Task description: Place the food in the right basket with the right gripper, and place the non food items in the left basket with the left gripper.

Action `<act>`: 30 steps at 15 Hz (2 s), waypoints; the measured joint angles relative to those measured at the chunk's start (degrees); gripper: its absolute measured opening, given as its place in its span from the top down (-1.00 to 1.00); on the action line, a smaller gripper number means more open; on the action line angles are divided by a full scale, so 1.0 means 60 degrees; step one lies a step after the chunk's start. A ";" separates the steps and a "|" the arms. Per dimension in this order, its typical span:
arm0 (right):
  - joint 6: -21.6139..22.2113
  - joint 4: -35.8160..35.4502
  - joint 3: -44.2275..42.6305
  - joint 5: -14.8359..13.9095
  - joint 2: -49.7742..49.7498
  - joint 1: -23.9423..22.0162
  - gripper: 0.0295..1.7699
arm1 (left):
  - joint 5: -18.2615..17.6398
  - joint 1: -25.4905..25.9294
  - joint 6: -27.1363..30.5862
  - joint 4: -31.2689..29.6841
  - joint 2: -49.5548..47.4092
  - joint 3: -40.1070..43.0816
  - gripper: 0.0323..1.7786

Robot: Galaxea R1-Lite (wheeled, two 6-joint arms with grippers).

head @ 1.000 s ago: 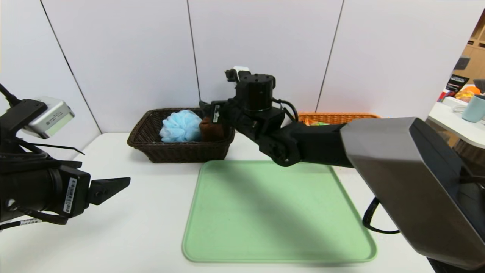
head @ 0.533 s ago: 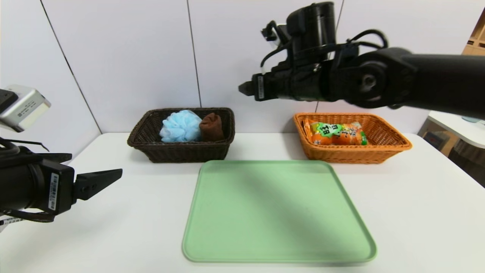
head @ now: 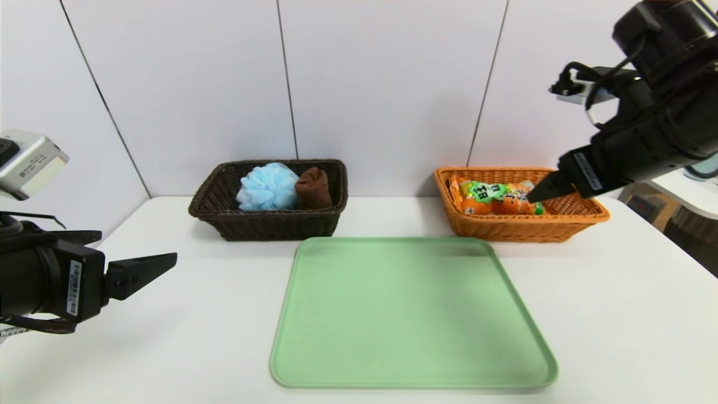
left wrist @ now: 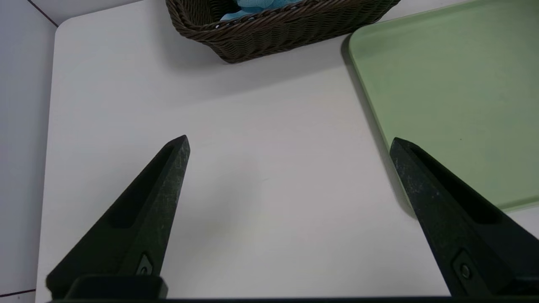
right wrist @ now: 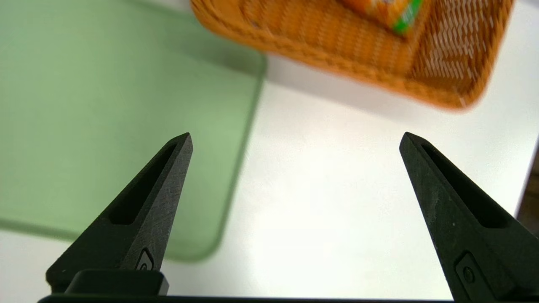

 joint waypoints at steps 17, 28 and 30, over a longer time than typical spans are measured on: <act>-0.0266 -0.0083 0.5110 0.0524 -0.5228 -0.2932 -0.91 | 0.0102 0.2838 0.0384 -0.0047 -0.1136 0.0656 -0.90; -0.0386 -0.2826 0.9984 0.0896 -1.1658 -0.3007 -0.91 | -0.0571 0.3312 0.0390 -0.1749 -0.5555 0.4143 -0.90; -0.0354 -0.2853 1.0370 0.1038 -1.2579 -0.2975 -0.91 | -0.0630 0.3330 0.0384 -0.1327 -0.6327 0.4263 -0.90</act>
